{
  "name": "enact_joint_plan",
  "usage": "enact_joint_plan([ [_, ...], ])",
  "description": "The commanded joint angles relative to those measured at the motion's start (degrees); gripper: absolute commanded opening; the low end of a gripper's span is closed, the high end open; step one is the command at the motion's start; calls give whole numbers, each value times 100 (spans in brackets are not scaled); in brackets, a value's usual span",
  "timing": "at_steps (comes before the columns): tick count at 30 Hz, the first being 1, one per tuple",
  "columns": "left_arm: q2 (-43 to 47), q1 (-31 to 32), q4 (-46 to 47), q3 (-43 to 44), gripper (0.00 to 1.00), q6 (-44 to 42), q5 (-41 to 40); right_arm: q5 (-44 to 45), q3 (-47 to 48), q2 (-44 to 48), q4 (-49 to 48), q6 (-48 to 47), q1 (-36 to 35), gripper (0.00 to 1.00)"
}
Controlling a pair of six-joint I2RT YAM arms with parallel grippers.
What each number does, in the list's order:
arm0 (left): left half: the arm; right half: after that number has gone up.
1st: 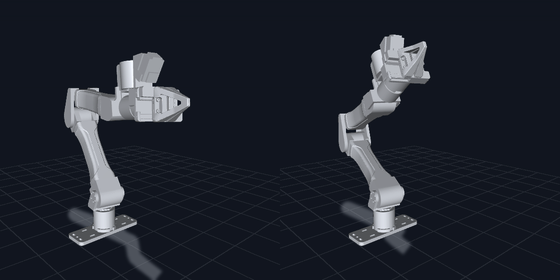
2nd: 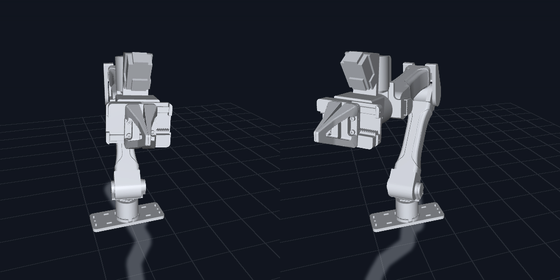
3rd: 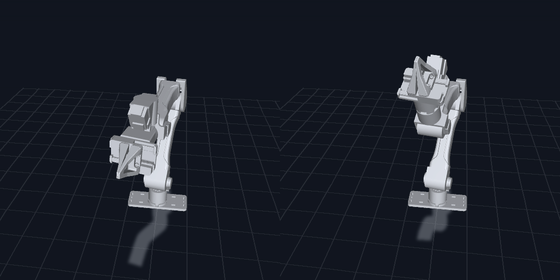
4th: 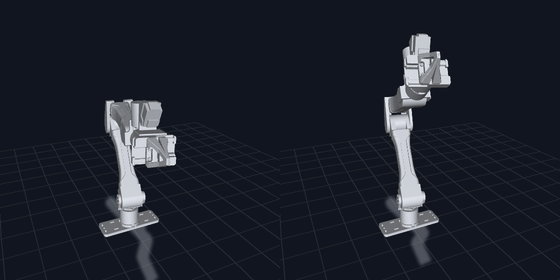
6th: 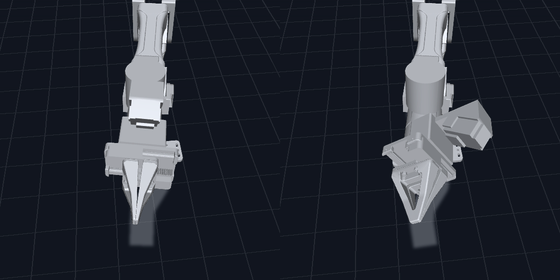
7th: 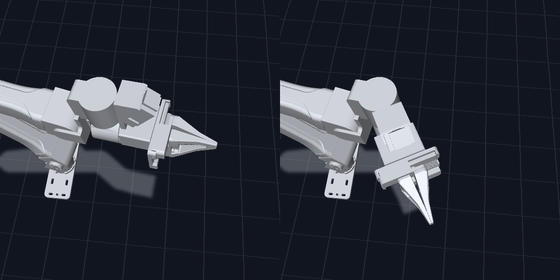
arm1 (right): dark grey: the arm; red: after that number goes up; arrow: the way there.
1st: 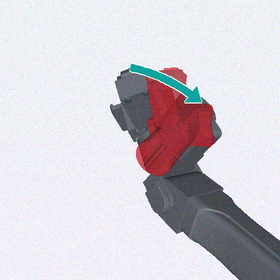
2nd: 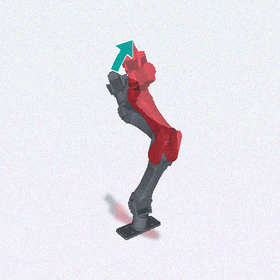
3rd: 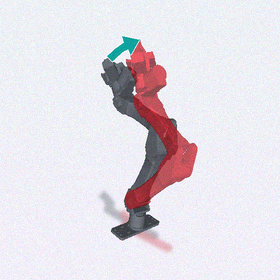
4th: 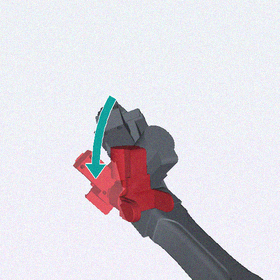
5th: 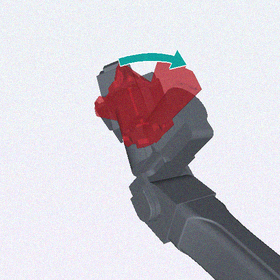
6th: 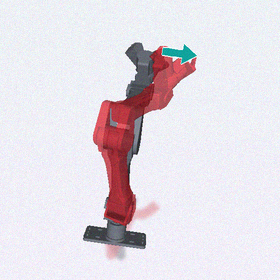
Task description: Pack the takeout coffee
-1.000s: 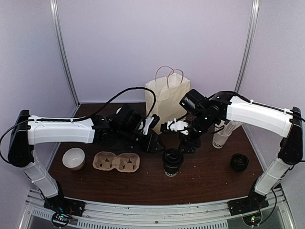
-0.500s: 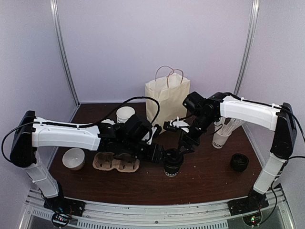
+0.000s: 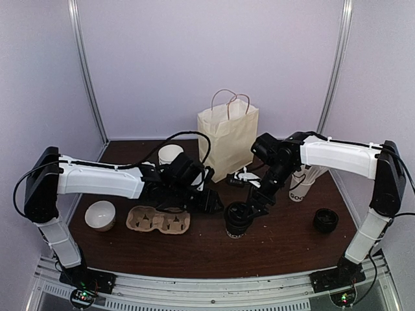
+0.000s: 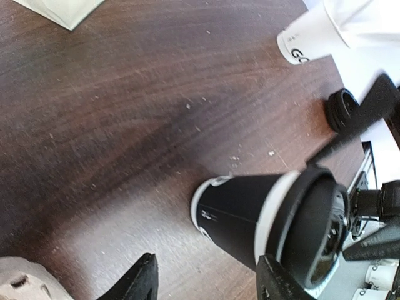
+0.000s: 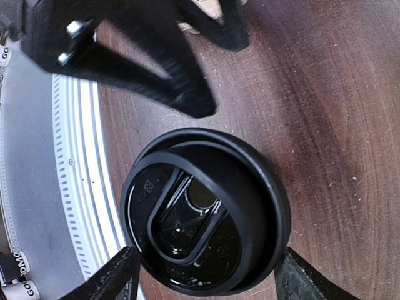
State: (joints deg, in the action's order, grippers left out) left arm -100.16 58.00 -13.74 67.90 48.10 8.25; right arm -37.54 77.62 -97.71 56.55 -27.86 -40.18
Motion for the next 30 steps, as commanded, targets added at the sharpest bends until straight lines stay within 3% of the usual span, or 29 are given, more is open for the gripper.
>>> enact_joint_plan([
  [1, -109, -136, 285, 168, 57, -126, 113, -193, -60, 169, 231, 105, 8, 78],
  [11, 76, -290, 155, 396, 58, -743, 70, -622, 286, -121, 529, 356, 490, 80],
  [19, 306, -204, 451, 267, 61, -881, 569, -655, 43, 4, 467, 408, 775, 79],
  [30, -233, 4, -23, 863, 63, -778, 661, -593, 51, -83, -1, 825, 1105, 62],
])
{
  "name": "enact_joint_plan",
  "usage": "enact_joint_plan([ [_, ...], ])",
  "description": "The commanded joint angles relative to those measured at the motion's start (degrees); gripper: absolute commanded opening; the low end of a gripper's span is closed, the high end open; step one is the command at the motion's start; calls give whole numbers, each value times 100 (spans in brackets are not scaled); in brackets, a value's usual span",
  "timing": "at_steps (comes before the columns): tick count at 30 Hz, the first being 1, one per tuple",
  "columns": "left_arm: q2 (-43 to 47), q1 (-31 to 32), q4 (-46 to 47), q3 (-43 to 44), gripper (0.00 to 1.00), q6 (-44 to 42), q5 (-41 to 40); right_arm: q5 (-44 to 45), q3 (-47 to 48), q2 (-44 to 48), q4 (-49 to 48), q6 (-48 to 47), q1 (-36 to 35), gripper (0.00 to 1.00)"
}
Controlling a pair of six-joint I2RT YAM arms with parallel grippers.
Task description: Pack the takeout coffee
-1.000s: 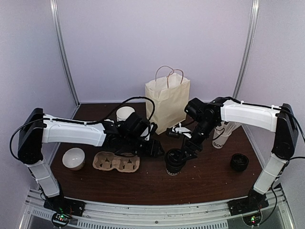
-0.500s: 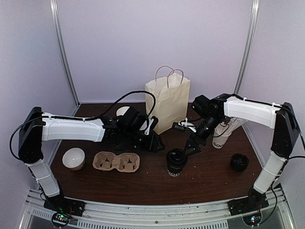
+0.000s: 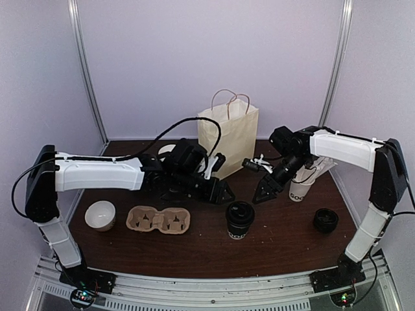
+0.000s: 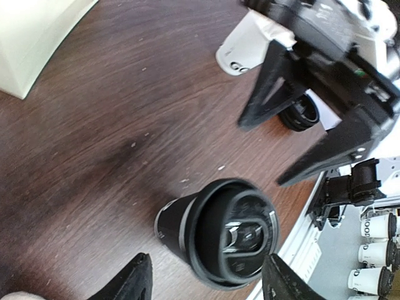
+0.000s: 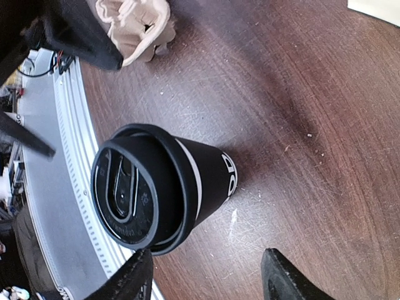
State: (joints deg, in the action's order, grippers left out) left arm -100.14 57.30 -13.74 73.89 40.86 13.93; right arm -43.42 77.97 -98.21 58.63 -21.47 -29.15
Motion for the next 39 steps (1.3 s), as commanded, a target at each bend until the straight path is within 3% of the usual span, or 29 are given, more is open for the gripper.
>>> enact_joint_plan([
  [1, -287, 78, 35, 274, 63, -50, 177, -47, 26, -80, -210, 201, 5, 61],
  [11, -741, 86, 33, 398, 60, -60, 349, -361, 14, -467, -296, 350, 20, 42],
  [28, -1049, 52, -57, 406, 45, -350, 403, -1554, -55, -886, 308, 25, 49, 42],
  [32, -1096, 51, -98, 437, 43, -374, 423, -1147, -242, -941, 10, 313, 49, 39],
  [35, -1127, 49, -133, 436, 43, -386, 446, -580, -352, -1100, -122, 505, 49, 33],
  [39, -1129, 53, -213, 410, 43, -396, 420, 325, -364, -1408, -121, 691, 49, 31],
])
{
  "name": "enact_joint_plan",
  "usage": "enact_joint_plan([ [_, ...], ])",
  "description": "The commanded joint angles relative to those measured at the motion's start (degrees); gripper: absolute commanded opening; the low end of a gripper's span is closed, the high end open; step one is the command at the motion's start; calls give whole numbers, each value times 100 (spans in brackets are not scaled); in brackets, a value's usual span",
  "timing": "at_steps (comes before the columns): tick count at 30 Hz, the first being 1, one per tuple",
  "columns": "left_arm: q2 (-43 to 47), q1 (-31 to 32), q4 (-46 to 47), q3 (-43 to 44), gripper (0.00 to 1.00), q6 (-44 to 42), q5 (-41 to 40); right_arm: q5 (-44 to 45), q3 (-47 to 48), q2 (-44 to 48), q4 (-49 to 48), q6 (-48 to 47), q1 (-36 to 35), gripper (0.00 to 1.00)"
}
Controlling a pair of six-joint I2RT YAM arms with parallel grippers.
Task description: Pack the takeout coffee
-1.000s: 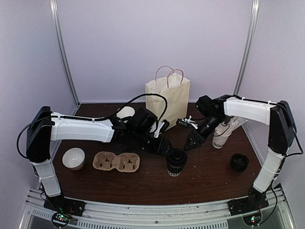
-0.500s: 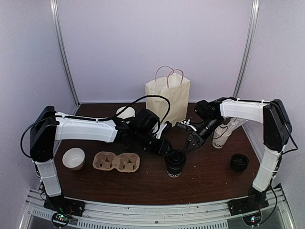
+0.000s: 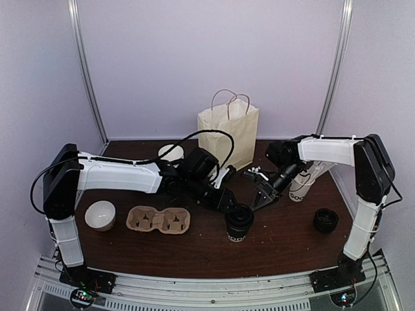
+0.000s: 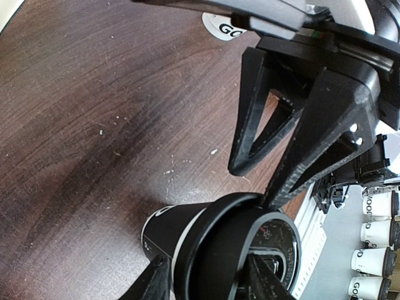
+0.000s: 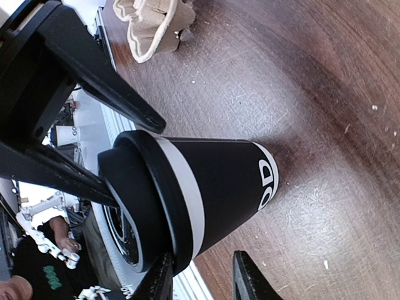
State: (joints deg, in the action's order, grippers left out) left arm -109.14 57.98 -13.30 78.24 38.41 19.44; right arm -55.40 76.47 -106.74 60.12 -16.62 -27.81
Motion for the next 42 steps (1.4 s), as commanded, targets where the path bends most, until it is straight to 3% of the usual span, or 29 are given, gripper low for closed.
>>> enact_joint_plan([
  [1, -221, -14, -290, -33, 43, -169, -145, 1612, -193, -616, -228, 200, -84, 31],
  [6, -153, -21, -286, -127, 44, -230, -154, 1287, -17, -381, -78, -64, -84, 32],
  [13, 242, -11, -36, -108, 54, -459, -127, 638, 192, 571, 190, -534, -84, 47],
  [19, 583, -6, -39, 11, 61, -506, -215, 649, 252, 1064, 225, -628, -84, 57],
  [26, 956, -5, -217, -149, 64, -686, -597, 912, -178, 1601, 327, -1186, -124, 59],
  [31, 650, -7, -333, 172, 64, -879, -577, 1525, -980, 2567, -284, -1671, -388, 58],
  [35, 331, -14, -238, 388, 64, -848, -271, 2003, -1305, 3323, -412, -2463, -1043, 50],
  [38, 184, -16, -134, 391, 63, -791, -82, 2661, -1311, 3416, -358, -2822, -1741, 35],
  [42, 110, -15, 154, 222, 60, -651, 133, 3646, -1286, 3242, -643, -3006, -2378, 33],
])
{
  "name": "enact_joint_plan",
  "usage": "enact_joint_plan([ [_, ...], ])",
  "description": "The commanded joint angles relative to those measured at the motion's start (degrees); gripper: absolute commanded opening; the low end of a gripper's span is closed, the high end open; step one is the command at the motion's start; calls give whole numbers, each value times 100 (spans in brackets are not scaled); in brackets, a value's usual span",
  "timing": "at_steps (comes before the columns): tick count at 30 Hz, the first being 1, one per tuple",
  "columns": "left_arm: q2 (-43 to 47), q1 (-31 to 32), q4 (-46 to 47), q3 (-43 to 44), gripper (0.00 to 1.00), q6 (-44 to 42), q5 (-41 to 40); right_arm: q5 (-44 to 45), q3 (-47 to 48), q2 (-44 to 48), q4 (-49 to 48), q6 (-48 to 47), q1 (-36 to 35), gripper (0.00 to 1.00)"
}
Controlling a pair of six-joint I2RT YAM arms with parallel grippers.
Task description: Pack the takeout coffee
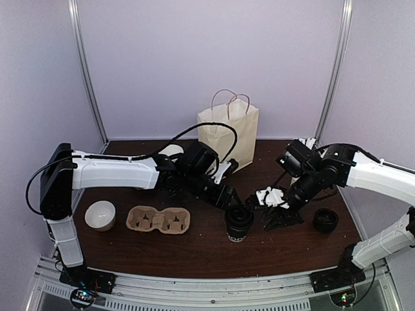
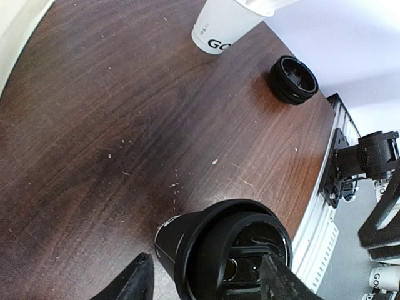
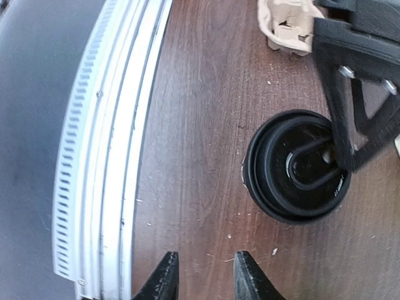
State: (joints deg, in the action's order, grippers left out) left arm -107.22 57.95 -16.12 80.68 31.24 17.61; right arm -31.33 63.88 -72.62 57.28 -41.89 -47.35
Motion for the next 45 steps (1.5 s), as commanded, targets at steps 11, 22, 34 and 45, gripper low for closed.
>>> enact_joint_plan([
  [11, -148, -41, 592, -232, 53, 293, 443, 2346, -64, -567, -1174, -437, -1133, 22],
  [22, -261, -82, 684, -365, 46, 468, 625, 2359, -132, -806, -1194, -590, -1318, 20],
  [34, -295, -136, 752, -457, 44, 541, 707, 2555, -336, -1020, -1446, -640, -1364, 19],
  [45, -338, -188, 784, -561, 43, 571, 728, 2809, -658, -1223, -1691, -757, -1373, 7],
])
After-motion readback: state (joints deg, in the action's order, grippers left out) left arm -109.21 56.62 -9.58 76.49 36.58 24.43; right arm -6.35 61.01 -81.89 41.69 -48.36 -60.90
